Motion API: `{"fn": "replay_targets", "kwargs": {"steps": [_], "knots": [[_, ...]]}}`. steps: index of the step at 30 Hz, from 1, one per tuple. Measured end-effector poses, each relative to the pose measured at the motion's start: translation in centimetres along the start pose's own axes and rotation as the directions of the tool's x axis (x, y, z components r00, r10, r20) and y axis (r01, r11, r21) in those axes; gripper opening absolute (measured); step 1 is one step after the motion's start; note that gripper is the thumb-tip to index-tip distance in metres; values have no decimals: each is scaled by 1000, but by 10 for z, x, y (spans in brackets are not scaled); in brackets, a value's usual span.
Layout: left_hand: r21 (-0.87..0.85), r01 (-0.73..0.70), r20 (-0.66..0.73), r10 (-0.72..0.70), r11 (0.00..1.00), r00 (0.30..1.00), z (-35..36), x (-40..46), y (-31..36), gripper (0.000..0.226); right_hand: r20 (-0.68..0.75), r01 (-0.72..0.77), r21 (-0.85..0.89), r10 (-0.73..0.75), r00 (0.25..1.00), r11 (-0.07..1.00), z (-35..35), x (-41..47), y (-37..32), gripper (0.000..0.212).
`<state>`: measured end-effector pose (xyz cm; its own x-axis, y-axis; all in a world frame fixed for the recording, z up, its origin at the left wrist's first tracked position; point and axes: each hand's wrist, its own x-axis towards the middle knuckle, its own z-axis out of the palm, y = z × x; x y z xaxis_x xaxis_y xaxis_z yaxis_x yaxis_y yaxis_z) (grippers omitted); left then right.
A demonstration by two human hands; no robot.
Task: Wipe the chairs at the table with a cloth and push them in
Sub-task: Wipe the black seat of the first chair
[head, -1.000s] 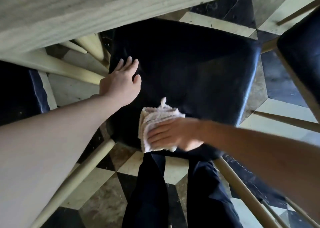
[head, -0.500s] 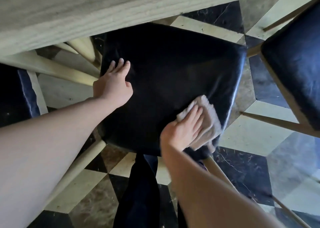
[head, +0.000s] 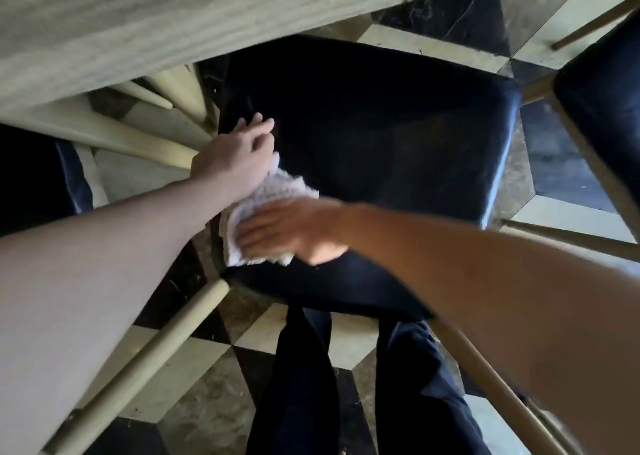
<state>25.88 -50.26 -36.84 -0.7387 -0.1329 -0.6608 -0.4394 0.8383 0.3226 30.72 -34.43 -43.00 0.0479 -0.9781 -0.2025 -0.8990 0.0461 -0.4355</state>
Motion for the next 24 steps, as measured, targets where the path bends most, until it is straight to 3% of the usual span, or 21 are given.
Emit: {"fn": "replay_targets", "kwargs": {"steps": [2, 4, 6, 7, 8, 10, 12, 14, 16, 17, 18, 24], "knots": [[-20, 36, 21, -36, 999, 999, 1, -1, -1, 57, -13, -14, -34, 14, 1000, 999, -16, -26, 53, 73], [-49, 86, 13, -85, 995, 996, 1, -1, -2, 69, -78, -171, -74, 165, 983, 982, -35, -64, 99, 68], [-80, 86, 13, -85, 993, 996, 0, -1, 0, 71, -186, -410, -80, 391, 901, 908, -49, -106, 125, 70], [-81, 71, 19, -70, 994, 997, -1, -1, 1, 70, -247, -541, -47, 515, 821, 840, -49, -127, 129, 71], [-77, 62, 24, -60, 995, 998, -1, -2, 2, 69, -304, -675, 26, 649, 697, 737, -46, -144, 125, 73], [-53, 70, 27, -68, 996, 997, -2, -2, 3, 67, -344, -868, 239, 874, 345, 436, -32, -165, 101, 76], [-24, 84, 33, -83, 996, 996, -2, -2, 3, 65, -300, -900, 403, 953, 42, 167, -15, -162, 62, 79], [0, 92, 36, -92, 996, 995, -1, -3, 4, 63, -228, -844, 535, 959, -171, -23, 0, -139, 19, 81], [22, 98, 33, -98, 995, 995, 0, -4, 3, 63, -104, -740, 650, 944, -312, -173, 8, -104, -23, 85], [31, 95, 39, -96, 995, 995, -1, -3, 3, 63, -56, -703, 682, 945, -324, -201, 11, -86, -44, 88], [32, 92, 47, -94, 995, 994, -1, -3, 2, 64, -30, -690, 700, 957, -287, -185, 15, -69, -66, 89], [50, 77, 55, -80, 996, 995, 1, -1, 2, 65, 75, -682, 718, 959, 272, 137, 40, -10, -190, 80]]}}
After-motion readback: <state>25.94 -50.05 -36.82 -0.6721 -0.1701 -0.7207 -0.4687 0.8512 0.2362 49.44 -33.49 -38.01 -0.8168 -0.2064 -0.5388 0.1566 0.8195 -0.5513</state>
